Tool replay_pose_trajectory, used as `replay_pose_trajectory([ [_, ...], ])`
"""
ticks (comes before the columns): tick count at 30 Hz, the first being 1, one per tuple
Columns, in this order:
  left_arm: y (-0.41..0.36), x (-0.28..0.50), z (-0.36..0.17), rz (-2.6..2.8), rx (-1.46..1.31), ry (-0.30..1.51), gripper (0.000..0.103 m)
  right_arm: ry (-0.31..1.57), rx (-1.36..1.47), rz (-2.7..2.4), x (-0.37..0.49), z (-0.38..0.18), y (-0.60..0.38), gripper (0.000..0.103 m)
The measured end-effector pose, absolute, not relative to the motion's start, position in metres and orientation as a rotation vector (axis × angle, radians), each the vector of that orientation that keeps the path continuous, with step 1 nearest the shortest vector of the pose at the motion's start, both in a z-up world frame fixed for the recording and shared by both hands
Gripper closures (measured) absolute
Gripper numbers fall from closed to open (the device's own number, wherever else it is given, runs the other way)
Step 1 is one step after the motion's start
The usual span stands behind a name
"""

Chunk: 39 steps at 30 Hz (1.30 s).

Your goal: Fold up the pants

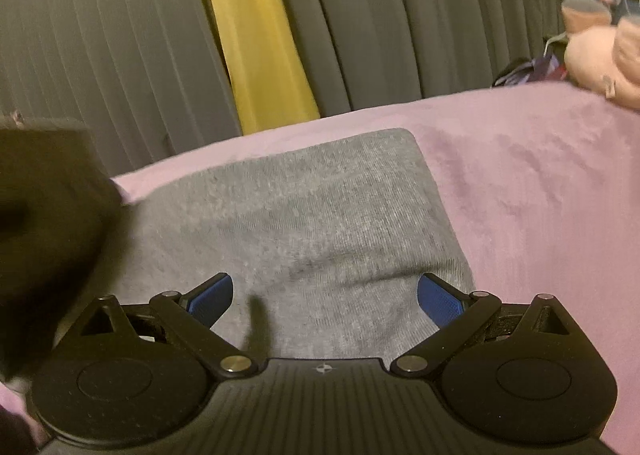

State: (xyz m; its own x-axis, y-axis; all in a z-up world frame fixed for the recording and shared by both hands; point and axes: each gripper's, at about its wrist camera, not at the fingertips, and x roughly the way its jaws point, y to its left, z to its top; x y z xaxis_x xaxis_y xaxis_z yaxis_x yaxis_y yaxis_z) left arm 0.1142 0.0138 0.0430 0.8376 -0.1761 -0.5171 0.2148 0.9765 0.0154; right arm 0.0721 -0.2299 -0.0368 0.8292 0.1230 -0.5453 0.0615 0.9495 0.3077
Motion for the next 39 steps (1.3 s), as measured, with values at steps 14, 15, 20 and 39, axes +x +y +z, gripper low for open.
replay_pose_trajectory([
  [14,0.092,0.092,0.062,-0.054,-0.201,0.687,0.007,0.687,0.616,0.302,0.071,-0.025,-0.247,0.004],
  [15,0.099,0.093,0.058,0.007,-0.193,0.686,0.007,0.702,0.644,0.320,0.075,-0.027,-0.244,0.004],
  [20,0.147,0.104,0.032,0.145,-0.341,0.683,0.011,0.797,0.828,0.389,0.103,-0.041,-0.239,0.004],
  [39,0.150,0.119,0.020,0.209,-0.420,0.689,0.009,0.830,1.085,0.477,0.135,-0.070,-0.249,0.004],
])
